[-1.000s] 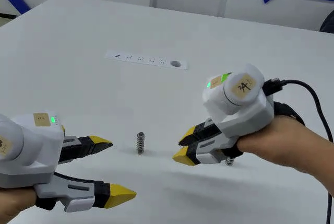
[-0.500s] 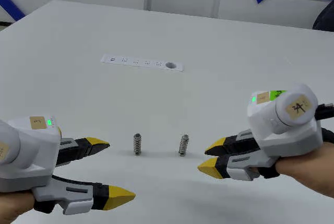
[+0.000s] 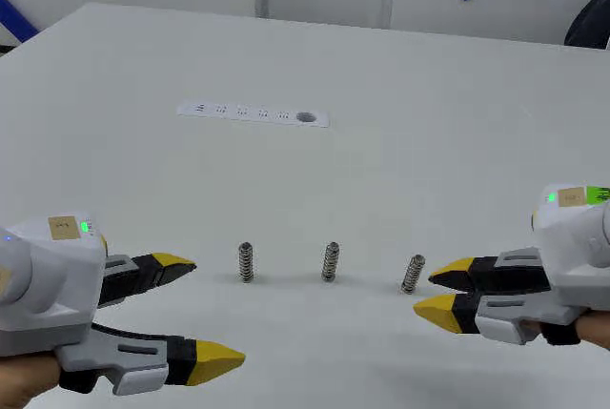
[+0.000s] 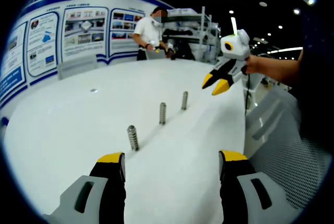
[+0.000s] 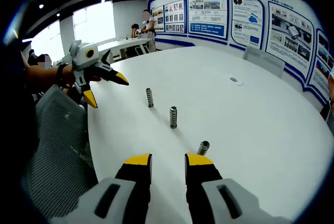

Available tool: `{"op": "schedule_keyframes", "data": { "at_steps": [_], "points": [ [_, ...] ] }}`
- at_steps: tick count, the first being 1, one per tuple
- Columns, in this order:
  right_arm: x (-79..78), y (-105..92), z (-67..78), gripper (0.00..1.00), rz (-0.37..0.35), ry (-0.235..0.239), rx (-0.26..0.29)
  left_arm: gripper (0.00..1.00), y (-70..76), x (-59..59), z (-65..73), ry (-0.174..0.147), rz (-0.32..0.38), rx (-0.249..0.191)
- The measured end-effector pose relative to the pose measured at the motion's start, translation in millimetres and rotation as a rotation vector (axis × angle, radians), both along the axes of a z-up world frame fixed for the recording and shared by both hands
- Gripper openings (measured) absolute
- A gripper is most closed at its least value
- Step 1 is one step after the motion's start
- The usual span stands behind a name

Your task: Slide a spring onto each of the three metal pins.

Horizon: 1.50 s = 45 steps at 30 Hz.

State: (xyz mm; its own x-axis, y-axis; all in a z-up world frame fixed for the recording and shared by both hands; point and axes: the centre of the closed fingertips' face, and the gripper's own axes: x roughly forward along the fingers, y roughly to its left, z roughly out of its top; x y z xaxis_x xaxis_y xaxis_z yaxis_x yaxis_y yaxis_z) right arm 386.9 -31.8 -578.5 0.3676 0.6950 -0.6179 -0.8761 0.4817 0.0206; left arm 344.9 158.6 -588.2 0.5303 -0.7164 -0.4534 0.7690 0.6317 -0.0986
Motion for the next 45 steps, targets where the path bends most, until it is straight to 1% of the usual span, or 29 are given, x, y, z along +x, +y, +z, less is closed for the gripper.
{"op": "schedule_keyframes", "data": {
  "at_steps": [2,5,11,14,15,22,27,37,41,45],
  "points": [
    [1.6,-6.1,-0.5,0.27,-0.016,0.002,0.008,0.75,-0.4,-0.2,-0.4,0.001,0.001,0.000],
    [3.5,-13.8,-0.1,0.29,-0.029,-0.014,0.015,0.75,-0.4,-0.6,-0.8,0.002,0.003,0.000],
    [4.1,-24.8,-3.3,0.37,-0.043,-0.031,0.038,0.75,0.6,-1.1,-1.1,0.003,0.011,-0.001],
    [5.2,-30.1,-7.4,0.41,-0.056,-0.039,0.034,0.75,1.0,-1.1,-1.4,0.005,0.014,-0.004],
    [5.8,-32.6,-8.3,0.43,-0.060,-0.049,0.030,0.75,1.1,-1.0,-1.8,0.005,0.016,-0.005],
    [6.2,-37.2,-3.7,0.51,-0.063,-0.088,0.068,0.75,2.5,-0.8,-3.5,0.009,0.019,-0.006],
    [4.0,-39.1,-4.8,0.57,-0.065,-0.098,0.074,0.75,4.0,0.0,-3.8,0.008,0.022,-0.007],
    [-0.6,-48.4,-8.0,0.60,-0.093,-0.098,0.090,0.75,4.2,-1.1,-6.9,0.015,0.021,-0.011],
    [-2.1,-51.9,-8.7,0.61,-0.099,-0.096,0.086,0.75,3.3,-1.2,-7.7,0.017,0.020,-0.015],
    [-2.9,-53.7,-6.6,0.61,-0.109,-0.094,0.089,0.75,3.1,-1.0,-7.9,0.016,0.021,-0.020]
  ]
}}
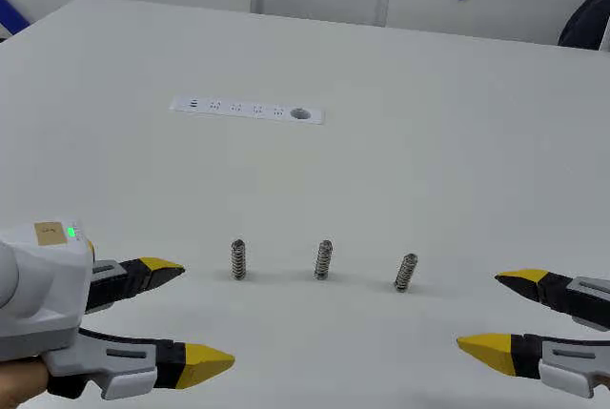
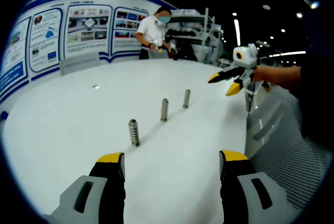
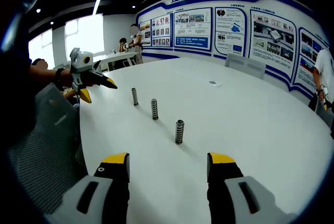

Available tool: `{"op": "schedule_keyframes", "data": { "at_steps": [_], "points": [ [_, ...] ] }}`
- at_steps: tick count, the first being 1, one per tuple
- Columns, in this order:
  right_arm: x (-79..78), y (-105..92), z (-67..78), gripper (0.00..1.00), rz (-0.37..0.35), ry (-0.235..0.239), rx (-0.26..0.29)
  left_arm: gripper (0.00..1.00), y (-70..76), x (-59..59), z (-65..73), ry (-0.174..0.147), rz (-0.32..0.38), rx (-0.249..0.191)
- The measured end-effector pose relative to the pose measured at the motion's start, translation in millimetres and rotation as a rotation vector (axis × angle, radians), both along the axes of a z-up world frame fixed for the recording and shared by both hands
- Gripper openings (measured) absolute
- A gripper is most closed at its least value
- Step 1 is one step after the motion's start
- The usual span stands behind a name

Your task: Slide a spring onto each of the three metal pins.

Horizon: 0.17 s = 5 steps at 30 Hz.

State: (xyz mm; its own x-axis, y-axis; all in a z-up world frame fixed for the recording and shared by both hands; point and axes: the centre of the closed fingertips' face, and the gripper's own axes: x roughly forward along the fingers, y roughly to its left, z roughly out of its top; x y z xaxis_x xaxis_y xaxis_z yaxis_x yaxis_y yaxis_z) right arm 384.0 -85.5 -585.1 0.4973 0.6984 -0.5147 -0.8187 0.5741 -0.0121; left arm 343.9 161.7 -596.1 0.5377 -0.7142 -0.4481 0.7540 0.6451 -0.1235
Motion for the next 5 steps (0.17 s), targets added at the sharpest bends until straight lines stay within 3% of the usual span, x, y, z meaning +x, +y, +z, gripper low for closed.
{"op": "schedule_keyframes", "data": {
  "at_steps": [5],
  "points": [
    [1.5,-2.9,1.8,0.62,-0.010,-0.002,0.000,0.75,2.1,1.2,0.6,-0.002,0.004,-0.002]
  ]
}}
